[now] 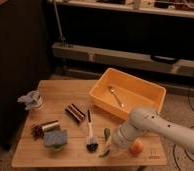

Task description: Place pepper in table surface

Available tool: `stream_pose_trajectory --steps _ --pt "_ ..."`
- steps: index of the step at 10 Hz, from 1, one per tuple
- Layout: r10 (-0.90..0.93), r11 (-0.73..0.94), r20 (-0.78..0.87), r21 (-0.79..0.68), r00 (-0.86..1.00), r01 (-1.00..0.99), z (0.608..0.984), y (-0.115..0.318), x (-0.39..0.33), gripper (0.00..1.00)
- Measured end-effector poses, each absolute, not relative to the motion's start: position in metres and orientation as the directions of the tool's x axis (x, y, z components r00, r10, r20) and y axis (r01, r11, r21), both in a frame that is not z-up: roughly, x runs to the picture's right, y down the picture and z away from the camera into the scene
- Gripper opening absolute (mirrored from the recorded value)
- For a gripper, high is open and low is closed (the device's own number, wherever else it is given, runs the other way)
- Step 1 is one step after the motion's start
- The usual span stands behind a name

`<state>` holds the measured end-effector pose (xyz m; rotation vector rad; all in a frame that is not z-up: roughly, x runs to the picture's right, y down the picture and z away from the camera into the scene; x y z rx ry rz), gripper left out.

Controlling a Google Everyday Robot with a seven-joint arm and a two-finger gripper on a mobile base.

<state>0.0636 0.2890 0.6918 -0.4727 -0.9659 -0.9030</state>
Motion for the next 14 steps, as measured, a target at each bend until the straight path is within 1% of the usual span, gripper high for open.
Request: stream_pose_trajectory --steps 4,5,7,8,9,10,11,12,13,14 --pt "-0.423 0.560 0.865 0.016 0.269 0.828 0.717 0.292 0.071 0.00" --pt "-0.421 0.557 0.866 0.013 0.268 0.830 0.721 0.292 0.071 0.05" --pt "-0.418 0.547 0.867 0.001 0.271 0.837 0.727 0.294 0.073 0.25" --pt "-0.413 0.544 0.867 -0.011 0.279 0.839 0.729 0.294 0.074 0.33" --pt "-0.406 0.538 0.867 -0.030 0.290 0.843 0.733 0.295 0.074 0.45" --pt "-0.398 0.535 0.865 -0.052 0.306 0.843 0.734 0.295 0.077 0.56" --pt "-0.387 0.537 0.863 -0.076 0.325 0.840 0.735 0.294 0.081 0.64" --pt "-0.379 0.540 0.861 -0.092 0.339 0.836 0.736 0.295 0.083 0.75" --pt "-0.374 0.541 0.861 -0.098 0.343 0.835 0.737 0.295 0.083 0.79" --pt "-0.373 0.541 0.862 -0.098 0.343 0.835 0.737 0.296 0.082 0.80"
